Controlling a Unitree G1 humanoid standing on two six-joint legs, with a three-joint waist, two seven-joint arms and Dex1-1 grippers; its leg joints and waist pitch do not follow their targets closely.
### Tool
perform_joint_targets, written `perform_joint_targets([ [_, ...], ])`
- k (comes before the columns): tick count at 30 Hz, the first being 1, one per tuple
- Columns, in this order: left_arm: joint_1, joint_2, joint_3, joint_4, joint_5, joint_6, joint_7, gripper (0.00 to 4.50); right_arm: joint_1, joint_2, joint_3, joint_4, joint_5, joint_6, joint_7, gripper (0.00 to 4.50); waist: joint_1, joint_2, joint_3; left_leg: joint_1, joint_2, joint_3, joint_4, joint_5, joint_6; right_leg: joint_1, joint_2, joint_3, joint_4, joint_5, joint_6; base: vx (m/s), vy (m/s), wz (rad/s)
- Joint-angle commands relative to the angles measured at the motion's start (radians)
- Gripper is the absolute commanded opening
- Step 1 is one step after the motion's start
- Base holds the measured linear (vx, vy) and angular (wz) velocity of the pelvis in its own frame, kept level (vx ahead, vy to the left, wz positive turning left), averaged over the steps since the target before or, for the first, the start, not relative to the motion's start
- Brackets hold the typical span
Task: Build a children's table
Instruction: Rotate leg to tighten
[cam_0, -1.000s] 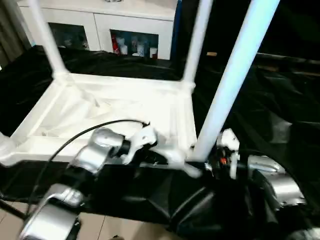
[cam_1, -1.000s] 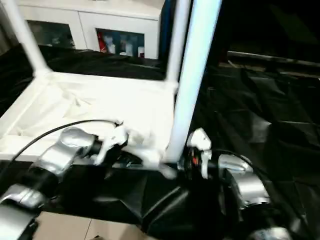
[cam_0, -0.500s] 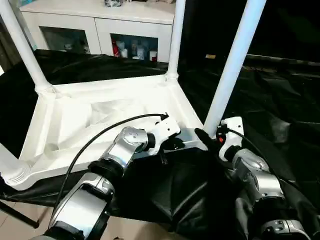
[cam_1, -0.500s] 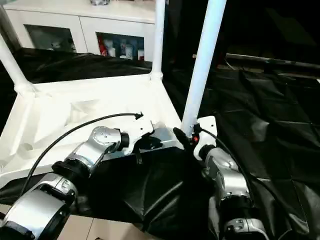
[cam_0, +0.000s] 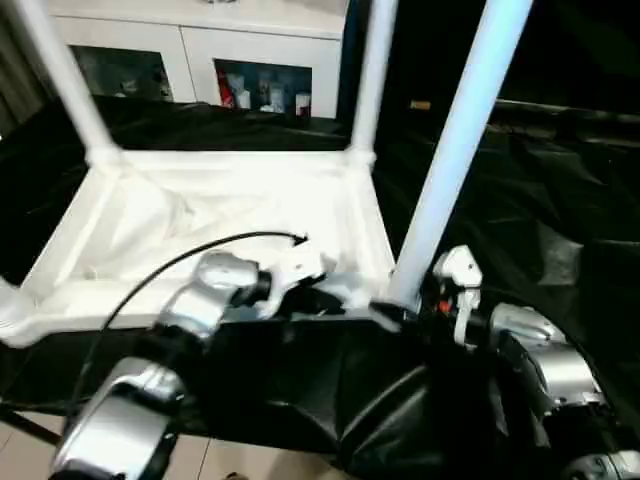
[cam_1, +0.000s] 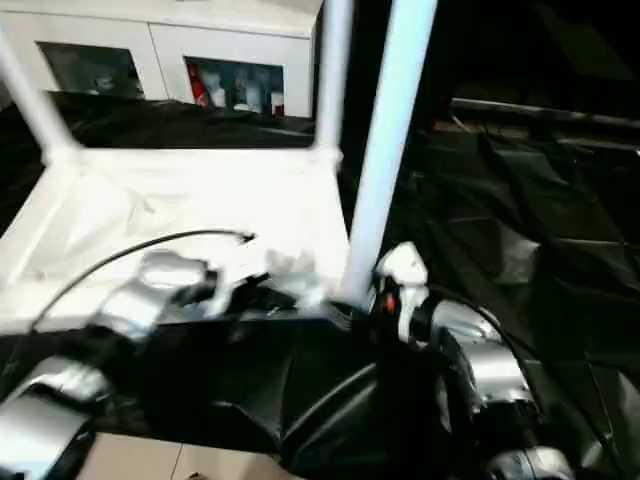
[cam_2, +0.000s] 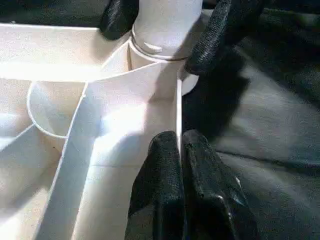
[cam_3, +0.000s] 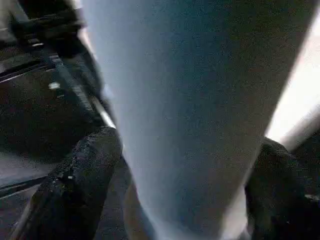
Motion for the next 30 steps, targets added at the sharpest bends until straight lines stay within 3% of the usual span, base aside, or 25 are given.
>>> perform_joint_targets([
  [1,0.035,0.022,-0.016,-0.059,-0.062,0.041,-0.105,0.0,0.008,-0.046,0.025,-0.032,0.028,0.024,0.104,3.73,0.007,-0.01,-0.049,0.009,0.05,-0.016,-0.062,-0.182,0.086,0.051,-0.078,0.042,-0.07,-0.124,-0.252,0.0,0.0,0.0],
  [7,0.063,0.065,-0.005,-0.121,-0.087,0.084,-0.152,0.0,0.012,-0.072,0.032,-0.041,0.034,0.034,0.162,3.73,0.005,-0.016,-0.046,0.01,0.049,-0.018,-0.067,-0.209,0.054,0.046,-0.079,0.044,-0.079,-0.224,-0.22,0.0,0.0,0.0],
  [16,0.076,0.065,-0.002,-0.157,-0.092,0.111,-0.135,0.0,0.02,-0.059,0.042,-0.064,0.055,0.066,0.182,2.92,0.005,-0.015,-0.051,0.008,0.046,-0.017,-0.061,-0.156,0.072,0.05,-0.077,0.043,-0.07,-0.141,-0.235,0.0,0.0,0.0],
  [19,0.055,0.024,0.007,-0.112,-0.063,0.081,-0.043,0.0,0.036,-0.035,0.033,-0.064,0.046,0.063,0.135,2.71,0.004,-0.016,-0.049,0.009,0.045,-0.018,-0.061,-0.171,0.066,0.047,-0.078,0.044,-0.076,-0.167,-0.229,0.0,0.0,0.0],
  [20,0.035,-0.003,0.016,-0.071,-0.046,0.067,0.026,0.0,0.025,-0.01,0.026,-0.019,0.001,0.037,0.04,2.62,0.004,-0.016,-0.049,0.01,0.044,-0.018,-0.061,-0.178,0.063,0.048,-0.079,0.044,-0.077,-0.181,-0.226,0.0,0.0,0.0],
  [21,0.016,-0.027,0.022,-0.037,-0.031,0.056,0.088,0.0,0.011,0.015,0.013,0.026,-0.03,0.028,-0.053,2.62,0.0,-0.016,-0.046,0.011,0.042,-0.018,-0.064,-0.194,0.05,0.042,-0.077,0.043,-0.083,-0.222,-0.214,0.0,0.0,0.0],
  [23,-0.003,-0.054,0.029,-0.001,-0.018,0.044,0.156,0.0,-0.004,0.04,-0.001,0.069,-0.052,0.023,-0.141,2.53,-0.004,-0.013,-0.046,0.015,0.041,-0.022,-0.065,-0.22,0.025,0.041,-0.081,0.043,-0.088,-0.288,-0.201,0.0,0.0,0.0],
  [24,-0.023,-0.084,0.038,0.032,-0.011,0.042,0.218,0.0,-0.016,0.063,-0.016,0.105,-0.067,0.022,-0.223,2.52,-0.008,-0.016,-0.046,0.011,0.041,-0.026,-0.068,-0.224,0.011,0.046,-0.081,0.042,-0.088,-0.314,-0.188,0.0,0.0,0.0],
  [25,-0.031,-0.096,0.042,0.045,-0.011,0.044,0.236,0.0,-0.021,0.073,-0.023,0.118,-0.07,0.024,-0.254,2.52,-0.01,-0.016,-0.046,0.016,0.039,-0.025,-0.067,-0.237,0.008,0.04,-0.079,0.042,-0.092,-0.334,-0.179,0.0,0.0,0.0],
  [26,-0.059,-0.142,0.05,0.093,-0.003,0.045,0.319,0.0,-0.035,0.114,-0.051,0.152,-0.077,0.032,-0.369,2.52,-0.01,-0.018,-0.046,0.016,0.04,-0.026,-0.067,-0.238,0.008,0.041,-0.081,0.043,-0.092,-0.332,-0.178,0.0,0.0,0.0],
  [30,-0.098,-0.215,0.058,0.165,0.017,0.038,0.456,0.0,-0.054,0.184,-0.086,0.18,-0.076,0.048,-0.503,2.51,-0.012,-0.015,-0.049,0.015,0.037,-0.023,-0.063,-0.223,0.026,0.042,-0.079,0.045,-0.091,-0.281,-0.182,0.0,0.0,0.0],
])
